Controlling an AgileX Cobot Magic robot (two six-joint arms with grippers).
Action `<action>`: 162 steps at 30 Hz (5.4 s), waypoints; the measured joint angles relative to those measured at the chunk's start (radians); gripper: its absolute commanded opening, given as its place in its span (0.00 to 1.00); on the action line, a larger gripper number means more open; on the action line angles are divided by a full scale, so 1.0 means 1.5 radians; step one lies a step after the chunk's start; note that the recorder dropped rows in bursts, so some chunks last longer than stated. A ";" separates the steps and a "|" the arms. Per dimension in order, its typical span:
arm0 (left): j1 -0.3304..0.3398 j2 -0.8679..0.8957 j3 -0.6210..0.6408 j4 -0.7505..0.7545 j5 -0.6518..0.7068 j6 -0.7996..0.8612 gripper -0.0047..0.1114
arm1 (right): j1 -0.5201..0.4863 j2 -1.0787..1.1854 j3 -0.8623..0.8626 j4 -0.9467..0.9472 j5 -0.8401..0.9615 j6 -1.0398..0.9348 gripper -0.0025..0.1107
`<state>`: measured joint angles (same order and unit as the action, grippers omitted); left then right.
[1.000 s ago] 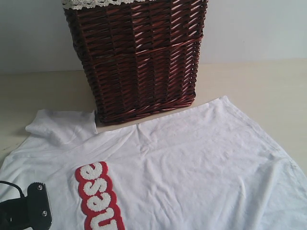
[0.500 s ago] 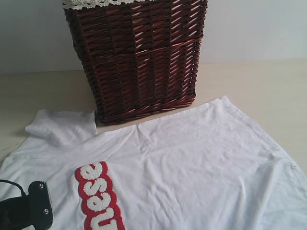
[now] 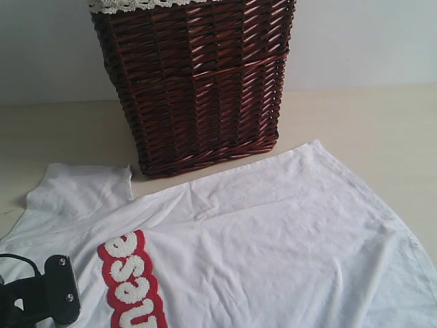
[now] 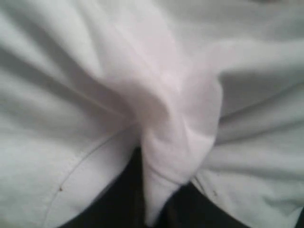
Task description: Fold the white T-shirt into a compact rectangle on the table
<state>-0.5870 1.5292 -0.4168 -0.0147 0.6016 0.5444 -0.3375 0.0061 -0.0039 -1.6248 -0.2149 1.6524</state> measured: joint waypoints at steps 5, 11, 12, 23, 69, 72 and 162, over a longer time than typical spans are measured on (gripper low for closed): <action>-0.003 0.000 0.000 0.067 -0.008 0.010 0.04 | 0.000 0.000 0.000 0.000 0.000 0.000 0.09; -0.003 0.001 0.000 0.083 -0.014 0.012 0.04 | 0.000 0.000 0.000 0.000 0.000 0.000 0.09; -0.003 0.001 0.000 0.084 -0.014 0.012 0.04 | 0.000 0.000 0.000 0.000 0.000 0.000 0.09; -0.003 0.001 0.000 0.085 -0.014 0.012 0.04 | 0.000 0.000 0.000 0.010 -0.037 0.029 0.09; -0.003 0.001 0.000 0.085 -0.014 0.014 0.04 | -0.286 0.830 -0.442 -0.082 -0.667 -0.339 0.09; -0.003 0.001 0.000 0.085 -0.014 0.014 0.04 | -0.312 0.868 -0.443 -0.082 -0.641 -0.313 0.09; -0.003 0.001 0.000 0.091 -0.017 0.014 0.04 | 0.128 0.643 -0.391 -0.080 -0.032 -1.269 0.02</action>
<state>-0.5920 1.5305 -0.4168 0.1222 0.5767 0.5662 -0.1449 0.9711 -0.5897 -1.7441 -0.2626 -0.2509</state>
